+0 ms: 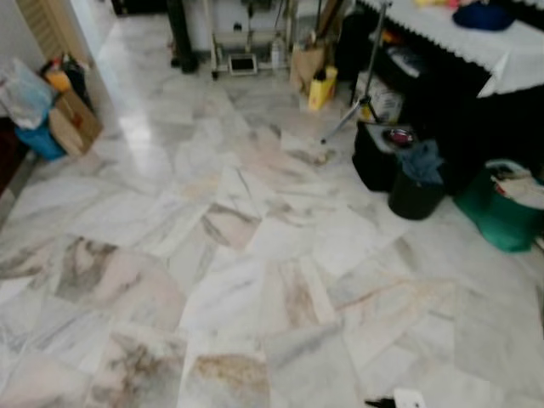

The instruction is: Hang keys on a hook

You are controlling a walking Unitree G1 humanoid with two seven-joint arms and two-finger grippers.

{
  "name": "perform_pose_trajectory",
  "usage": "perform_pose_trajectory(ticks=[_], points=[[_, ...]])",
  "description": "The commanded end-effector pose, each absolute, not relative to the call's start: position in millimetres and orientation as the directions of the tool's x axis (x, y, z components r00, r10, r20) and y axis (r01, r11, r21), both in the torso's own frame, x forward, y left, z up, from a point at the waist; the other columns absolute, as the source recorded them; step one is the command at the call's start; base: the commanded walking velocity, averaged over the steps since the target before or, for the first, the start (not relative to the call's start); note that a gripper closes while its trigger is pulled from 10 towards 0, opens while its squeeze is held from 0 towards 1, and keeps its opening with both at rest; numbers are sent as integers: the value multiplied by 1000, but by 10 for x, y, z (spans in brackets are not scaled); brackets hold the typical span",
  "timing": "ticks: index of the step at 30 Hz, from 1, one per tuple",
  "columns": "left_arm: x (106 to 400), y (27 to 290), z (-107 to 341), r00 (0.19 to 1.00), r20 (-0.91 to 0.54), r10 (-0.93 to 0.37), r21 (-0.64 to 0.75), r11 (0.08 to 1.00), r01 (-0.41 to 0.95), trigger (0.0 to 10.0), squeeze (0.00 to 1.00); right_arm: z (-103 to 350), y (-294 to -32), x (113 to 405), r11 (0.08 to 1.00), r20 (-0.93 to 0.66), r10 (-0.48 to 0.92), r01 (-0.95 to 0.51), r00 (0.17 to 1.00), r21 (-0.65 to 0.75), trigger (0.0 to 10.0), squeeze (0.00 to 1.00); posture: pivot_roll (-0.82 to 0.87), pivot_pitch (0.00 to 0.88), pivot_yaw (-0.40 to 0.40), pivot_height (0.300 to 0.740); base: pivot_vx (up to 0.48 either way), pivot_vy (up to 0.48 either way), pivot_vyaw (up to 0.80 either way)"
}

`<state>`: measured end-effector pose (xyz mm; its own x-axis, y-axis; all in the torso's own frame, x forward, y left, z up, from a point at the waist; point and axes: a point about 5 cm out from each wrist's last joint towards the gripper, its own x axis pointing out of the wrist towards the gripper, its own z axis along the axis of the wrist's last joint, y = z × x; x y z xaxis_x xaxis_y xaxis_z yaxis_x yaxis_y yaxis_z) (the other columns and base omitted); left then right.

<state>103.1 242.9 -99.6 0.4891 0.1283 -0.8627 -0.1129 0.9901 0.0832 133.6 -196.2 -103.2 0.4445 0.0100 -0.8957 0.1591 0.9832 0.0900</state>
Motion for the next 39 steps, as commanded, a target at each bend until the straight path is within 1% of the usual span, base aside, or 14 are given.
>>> perform_pose_trajectory(ticks=[1,4,10,12,14,17,18,20,25,39], points=[[956,2426,-1018,466,-876,125,88,991,-100,10000,0,-1049,-1960,1287,980,-901,3,178,434,89,10000,0,137,0,15,726,0,0,-750],[947,2492,-1000,469,-873,131,106,991,-79,10000,0,-1064,-1890,1270,984,-905,23,150,424,96,10000,0,125,0,1,726,0,0,-750],[936,2548,-985,477,-864,162,113,985,-129,10000,0,-1070,-1830,1271,991,-908,47,97,416,96,10000,0,130,0,-30,726,0,0,-750],[929,2547,-987,477,-862,173,108,981,-160,10000,0,-1068,-1832,1275,990,-906,46,102,421,98,10000,0,125,0,-16,726,0,0,-750],[926,2536,-992,475,-863,173,107,981,-163,10000,0,-1066,-1845,1276,990,-905,44,104,423,97,10000,0,129,0,-10,726,0,0,-750],[928,2503,-1002,470,-868,162,106,984,-144,10000,0,-1062,-1878,1276,989,-903,33,117,429,92,10000,0,139,0,-3,726,0,0,-750],[928,2482,-1008,470,-869,158,103,985,-140,10000,0,-1061,-1901,1271,985,-902,20,144,431,91,10000,0,135,0,0,726,0,0,-744],[926,2459,-1014,471,-868,157,101,985,-141,10000,0,-1060,-1929,1262,983,-903,7,164,430,86,10000,0,135,0,-9,726,0,0,-744],[916,2442,-1018,476,-866,156,98,985,-144,10000,0,-1062,-1951,1247,984,-905,6,160,426,82,10000,0,135,0,-24,726,0,0,-744],[875,2453,-1023,472,-868,153,97,985,-141,10000,0,-1075,-1949,1204,980,-907,0,181,421,84,10000,0,122,0,-11,726,0,0,-744]])
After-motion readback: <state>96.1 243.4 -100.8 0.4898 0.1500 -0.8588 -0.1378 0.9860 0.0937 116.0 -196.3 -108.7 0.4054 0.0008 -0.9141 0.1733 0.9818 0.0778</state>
